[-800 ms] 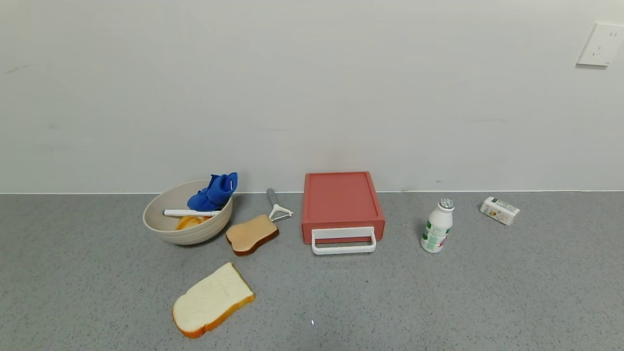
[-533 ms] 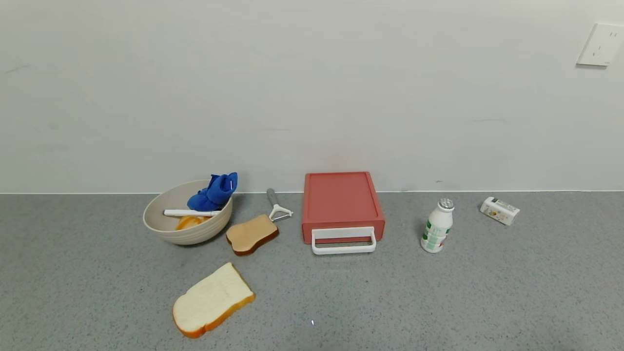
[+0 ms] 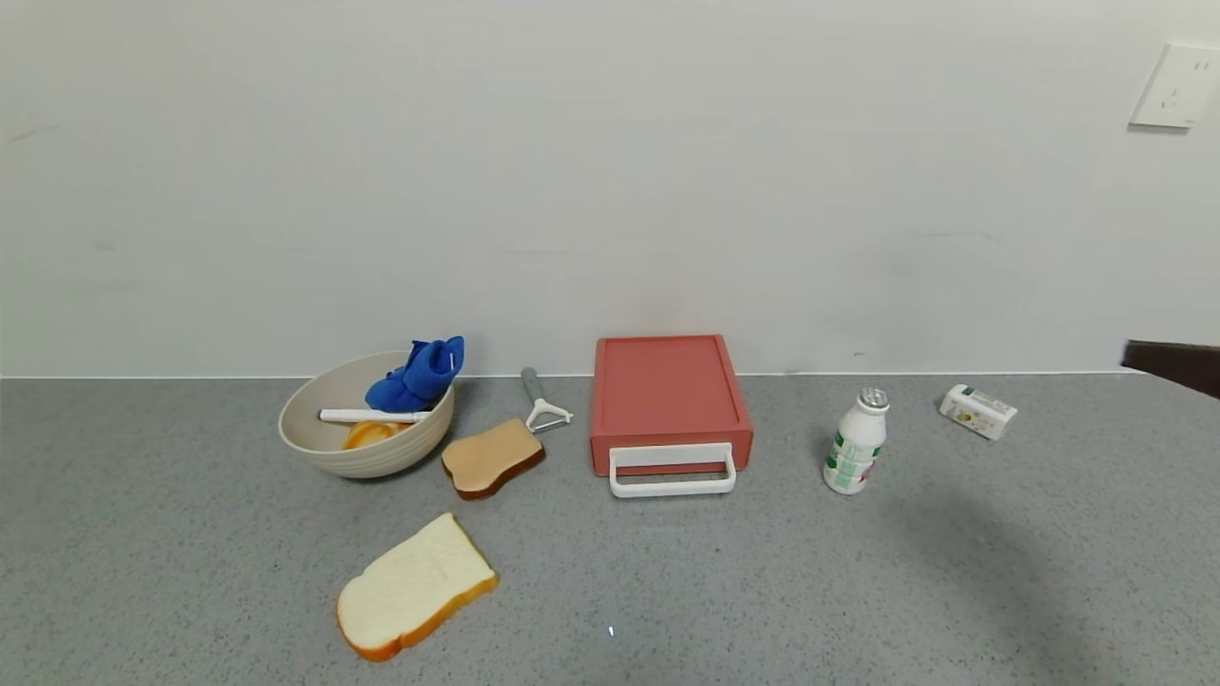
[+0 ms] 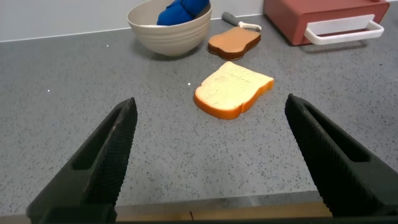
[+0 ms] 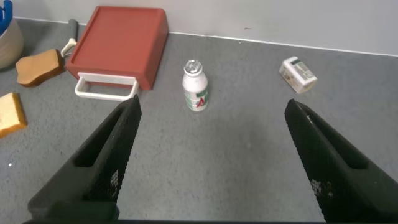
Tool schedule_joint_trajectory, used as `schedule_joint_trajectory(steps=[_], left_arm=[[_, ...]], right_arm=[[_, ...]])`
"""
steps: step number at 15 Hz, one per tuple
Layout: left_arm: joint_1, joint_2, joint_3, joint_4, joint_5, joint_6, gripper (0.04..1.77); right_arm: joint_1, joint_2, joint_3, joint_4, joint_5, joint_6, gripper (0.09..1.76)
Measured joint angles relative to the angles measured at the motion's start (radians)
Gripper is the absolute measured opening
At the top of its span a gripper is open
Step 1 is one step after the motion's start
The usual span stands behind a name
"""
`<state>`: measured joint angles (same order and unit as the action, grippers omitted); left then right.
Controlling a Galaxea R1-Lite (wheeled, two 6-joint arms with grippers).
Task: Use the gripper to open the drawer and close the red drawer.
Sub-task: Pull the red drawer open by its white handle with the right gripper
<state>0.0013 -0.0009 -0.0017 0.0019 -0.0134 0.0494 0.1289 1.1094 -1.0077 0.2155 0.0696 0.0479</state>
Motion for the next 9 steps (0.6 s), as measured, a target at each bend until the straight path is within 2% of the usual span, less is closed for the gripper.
schedule_joint_trajectory(steps=[4, 9], left_arm=[[0.000, 0.000, 0.000, 0.000, 0.000, -0.003, 1.72], [0.000, 0.000, 0.000, 0.000, 0.000, -0.004, 1.72]], right_arm=[[0.242, 0.291, -0.197, 0.042, -0.173, 0.063, 1.70], [0.442, 0.541, -0.332, 0.057, -0.238, 0.173, 1.70]])
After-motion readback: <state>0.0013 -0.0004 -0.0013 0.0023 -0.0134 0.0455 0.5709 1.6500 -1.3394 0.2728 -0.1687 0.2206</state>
